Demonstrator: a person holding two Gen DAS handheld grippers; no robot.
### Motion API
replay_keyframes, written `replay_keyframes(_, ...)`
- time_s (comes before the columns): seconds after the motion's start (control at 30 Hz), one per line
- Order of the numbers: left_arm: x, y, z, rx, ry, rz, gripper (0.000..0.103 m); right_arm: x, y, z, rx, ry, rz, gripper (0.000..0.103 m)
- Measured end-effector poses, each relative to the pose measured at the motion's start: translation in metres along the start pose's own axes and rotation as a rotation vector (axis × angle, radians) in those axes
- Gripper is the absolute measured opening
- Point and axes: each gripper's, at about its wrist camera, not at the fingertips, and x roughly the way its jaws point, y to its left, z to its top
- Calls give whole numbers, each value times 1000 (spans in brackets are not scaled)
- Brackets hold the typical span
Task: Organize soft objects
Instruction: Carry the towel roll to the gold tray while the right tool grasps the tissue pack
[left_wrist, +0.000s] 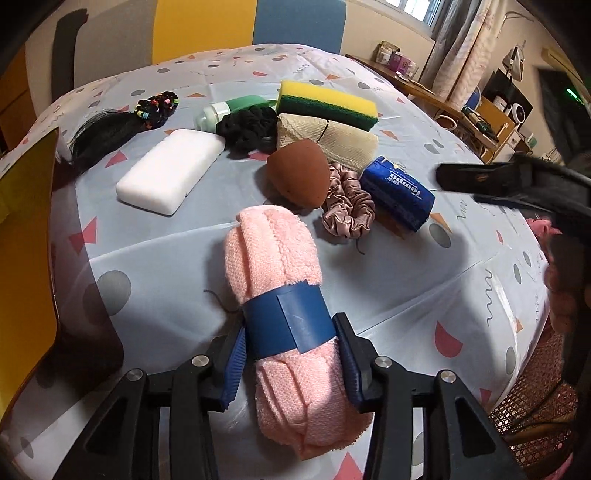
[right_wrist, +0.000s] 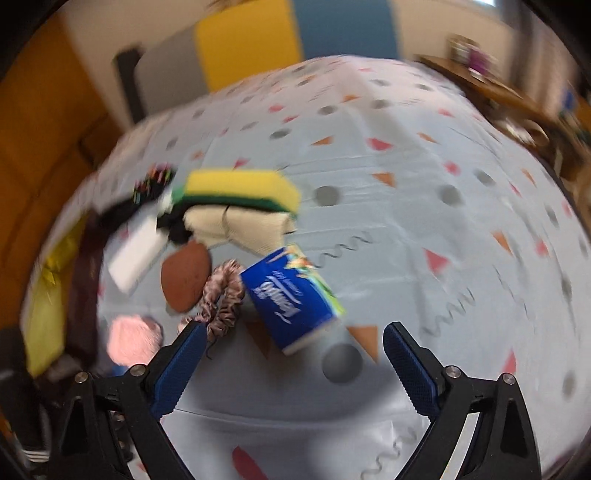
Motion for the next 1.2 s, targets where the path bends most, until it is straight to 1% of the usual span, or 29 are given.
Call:
replay_keyframes(0.07, 0, 1, 0, -5, 0, -4, 46, 17, 12, 8, -85, 45, -44, 98)
replay_keyframes(0.17, 0, 1, -1, -9, -1, -7, 46, 38, 19, 15, -154, 99, -91, 93)
replay_keyframes(0.23, 0, 2, -1, -13, -6, -11, 46, 49, 17, 17, -169, 118, -108, 73)
replay_keyframes(0.27, -1, 2, -1, -13, -8, -11, 46, 53, 16, 18, -164, 123, -118, 61)
replay_keyframes(0.33, -1, 2, -2, -19, -12, -15, 46, 52, 9, 20, -131, 104, -114, 60)
replay_keyframes(0.43, -1, 4, -3, -26, -20, -22, 46, 51, 4, 14, -107, 89, -70, 60)
replay_keyframes(0.5, -2, 2, -3, -15, -24, -17, 44, 58, -2, 5, -92, 117, -56, 56)
replay_keyframes(0.53, -3, 1, -3, -9, -27, -9, 43, 56, -3, 2, -98, 80, -54, 54)
replay_keyframes(0.6, -5, 0, -3, -7, -29, -5, 41, 53, -7, -1, -76, 48, -53, 54)
replay_keyframes(0.67, -8, -1, -4, 5, -30, -1, 39, 52, -6, -5, -81, 30, -58, 53)
replay_keyframes(0.8, -30, -5, -6, 22, -56, -27, 38, 50, -7, -9, -98, 12, -63, 54)
replay_keyframes(0.9, -58, -3, -7, 15, -101, -66, 38, 49, -8, -9, -104, 2, -67, 54)
replay_keyframes(0.97, -80, 7, -4, -15, -135, -85, 38, 49, -5, -12, -112, -3, -75, 54)
replay_keyframes(1.03, -103, 26, 2, -75, -172, -107, 38, 48, -1, -12, -116, -4, -80, 54)
replay_keyframes(1.13, -127, 66, 11, -168, -212, -80, 38, 49, -1, -12, -118, -5, -86, 54)
replay_keyframes(1.2, -135, 95, 17, -230, -221, -45, 38, 49, 0, -12, -120, -3, -92, 54)
